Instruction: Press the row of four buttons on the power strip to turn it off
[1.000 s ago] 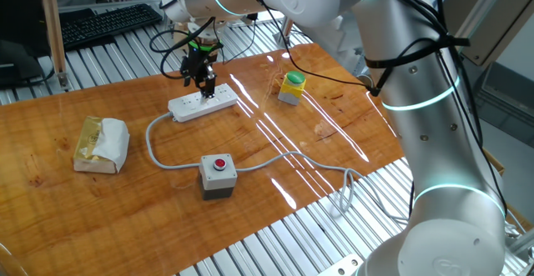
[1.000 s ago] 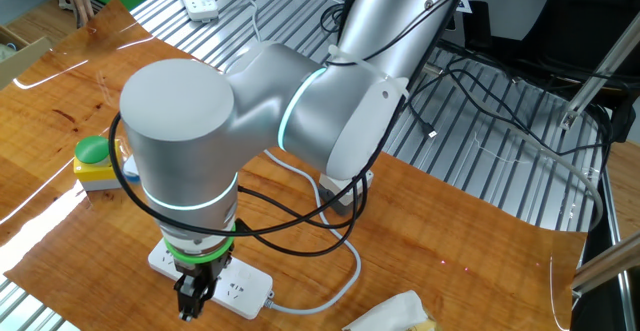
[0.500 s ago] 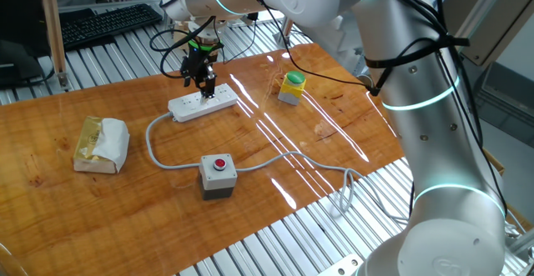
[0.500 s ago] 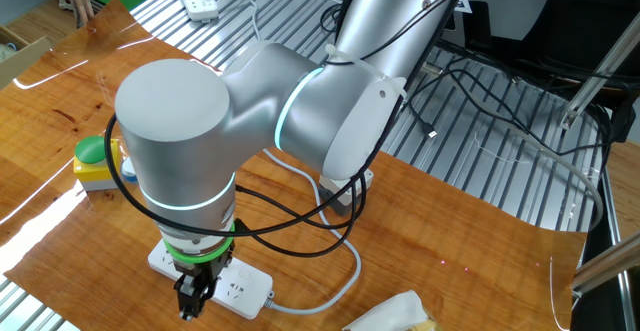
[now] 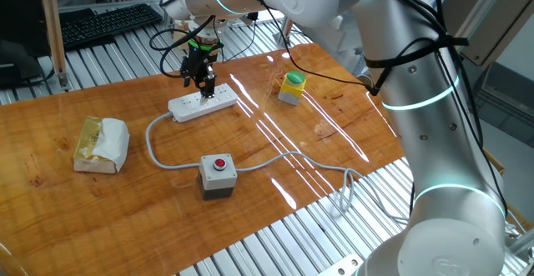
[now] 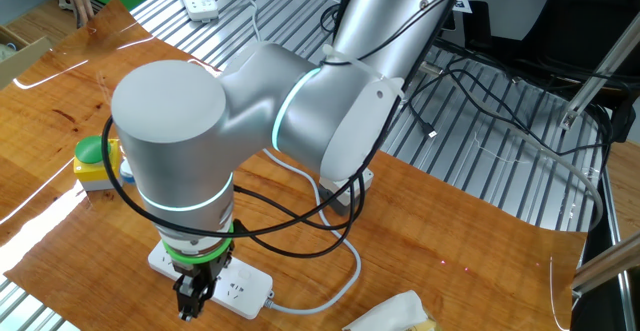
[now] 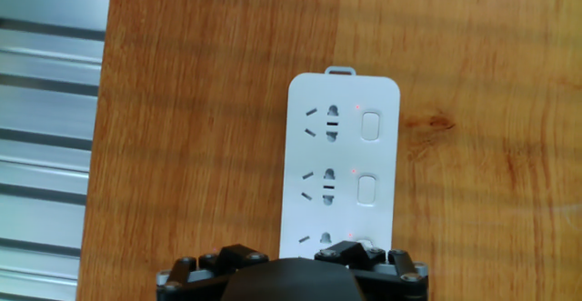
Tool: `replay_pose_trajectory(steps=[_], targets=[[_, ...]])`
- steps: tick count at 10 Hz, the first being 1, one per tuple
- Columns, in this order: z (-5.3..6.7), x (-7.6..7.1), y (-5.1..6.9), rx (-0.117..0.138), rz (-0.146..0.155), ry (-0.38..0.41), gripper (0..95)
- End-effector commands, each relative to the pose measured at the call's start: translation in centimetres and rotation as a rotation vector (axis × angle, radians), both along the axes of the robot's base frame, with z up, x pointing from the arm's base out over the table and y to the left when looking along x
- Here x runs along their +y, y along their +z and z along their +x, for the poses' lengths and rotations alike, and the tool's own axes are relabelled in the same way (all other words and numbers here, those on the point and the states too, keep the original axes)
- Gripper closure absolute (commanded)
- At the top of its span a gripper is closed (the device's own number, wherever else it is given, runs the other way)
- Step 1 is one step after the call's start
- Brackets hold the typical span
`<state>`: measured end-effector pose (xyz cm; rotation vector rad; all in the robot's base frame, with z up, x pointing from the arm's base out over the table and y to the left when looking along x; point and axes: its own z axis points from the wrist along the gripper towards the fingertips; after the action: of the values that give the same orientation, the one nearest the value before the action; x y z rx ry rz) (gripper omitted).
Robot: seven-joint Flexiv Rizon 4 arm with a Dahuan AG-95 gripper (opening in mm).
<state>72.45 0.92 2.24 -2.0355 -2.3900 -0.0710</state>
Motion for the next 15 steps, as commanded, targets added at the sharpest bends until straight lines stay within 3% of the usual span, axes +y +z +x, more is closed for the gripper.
replay_pose_trajectory(steps=[1, 6, 7, 9, 15], targets=[[-0.3, 0.1, -0.5, -0.003, 0.005, -0.003, 19.0], [-0.3, -0.1, -0.1, 0.011, -0.008, 0.001, 19.0], [-0.4, -0.4, 0.3, 0.022, -0.009, 0.003, 0.0], [-0.6, -1.0, 1.0, 0.031, -0.012, 0.003, 0.0], [-0.1, -3.5, 0.7, 0.026, -0.021, 0.002, 0.0]])
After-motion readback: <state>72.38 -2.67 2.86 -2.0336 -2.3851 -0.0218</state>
